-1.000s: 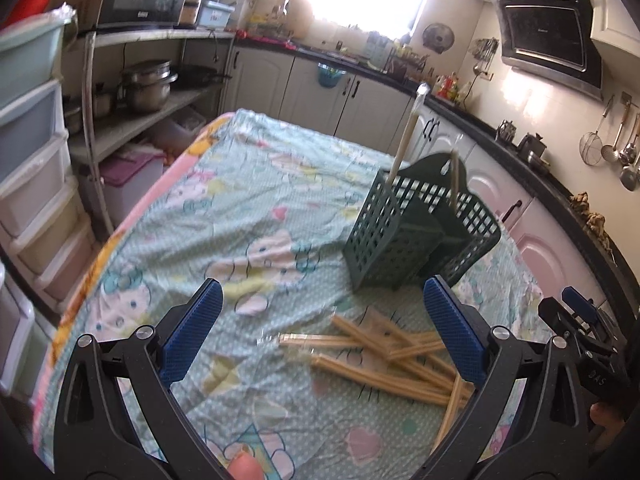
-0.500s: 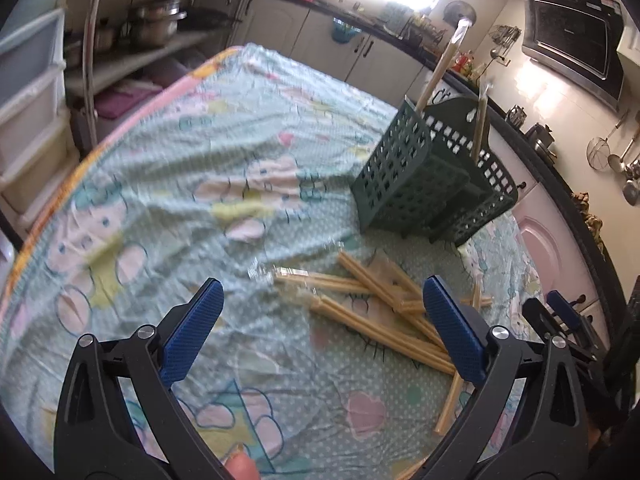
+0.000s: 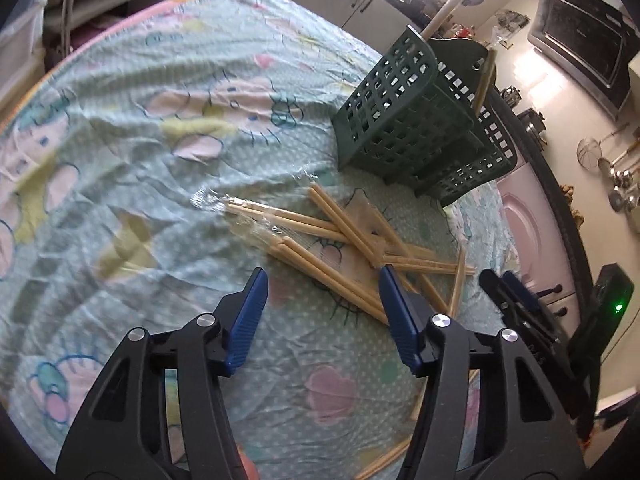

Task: Organize utensils
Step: 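Move both open tools back down to the chopstick pile, then close the left tool on a wooden chopstick while the right tool grasps another chopstick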

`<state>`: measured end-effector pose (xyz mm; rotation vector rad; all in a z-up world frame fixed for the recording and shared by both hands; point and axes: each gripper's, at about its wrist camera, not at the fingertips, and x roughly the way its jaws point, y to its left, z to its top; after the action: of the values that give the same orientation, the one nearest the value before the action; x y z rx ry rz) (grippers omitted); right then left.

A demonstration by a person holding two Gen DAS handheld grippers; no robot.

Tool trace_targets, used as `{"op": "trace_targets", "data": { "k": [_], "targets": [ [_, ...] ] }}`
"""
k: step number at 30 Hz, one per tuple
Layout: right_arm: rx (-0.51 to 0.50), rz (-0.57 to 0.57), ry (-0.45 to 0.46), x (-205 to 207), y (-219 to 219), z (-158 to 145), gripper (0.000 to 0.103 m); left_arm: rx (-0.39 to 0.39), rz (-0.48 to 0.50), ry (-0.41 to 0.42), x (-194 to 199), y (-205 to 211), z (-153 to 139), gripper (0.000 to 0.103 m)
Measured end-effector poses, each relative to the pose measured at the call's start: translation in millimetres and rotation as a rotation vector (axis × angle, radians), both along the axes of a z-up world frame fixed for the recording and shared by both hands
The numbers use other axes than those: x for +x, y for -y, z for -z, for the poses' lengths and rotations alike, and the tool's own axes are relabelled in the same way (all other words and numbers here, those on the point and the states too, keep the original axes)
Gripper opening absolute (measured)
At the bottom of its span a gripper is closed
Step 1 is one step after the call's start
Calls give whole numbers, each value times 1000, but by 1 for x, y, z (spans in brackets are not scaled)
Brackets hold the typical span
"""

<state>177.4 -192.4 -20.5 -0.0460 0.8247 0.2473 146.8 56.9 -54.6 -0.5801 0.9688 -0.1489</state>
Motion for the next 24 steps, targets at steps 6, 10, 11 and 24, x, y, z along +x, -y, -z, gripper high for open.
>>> {"op": "trace_targets", "data": {
  "k": [6, 10, 11, 24],
  "targets": [
    [46, -2, -76, 12, 2, 10, 66, -36, -65, -55, 17, -8, 8, 35],
    [71, -3, -109, 18, 3, 14, 63, -40, -93, -95, 24, -14, 14, 25],
    [76, -3, -117, 19, 3, 15, 62, -42, -95, -97, 26, -15, 15, 25],
    [202, 17, -234, 36, 10, 26, 37, -158, -97, -52, 17, -35, 20, 11]
  ]
}}
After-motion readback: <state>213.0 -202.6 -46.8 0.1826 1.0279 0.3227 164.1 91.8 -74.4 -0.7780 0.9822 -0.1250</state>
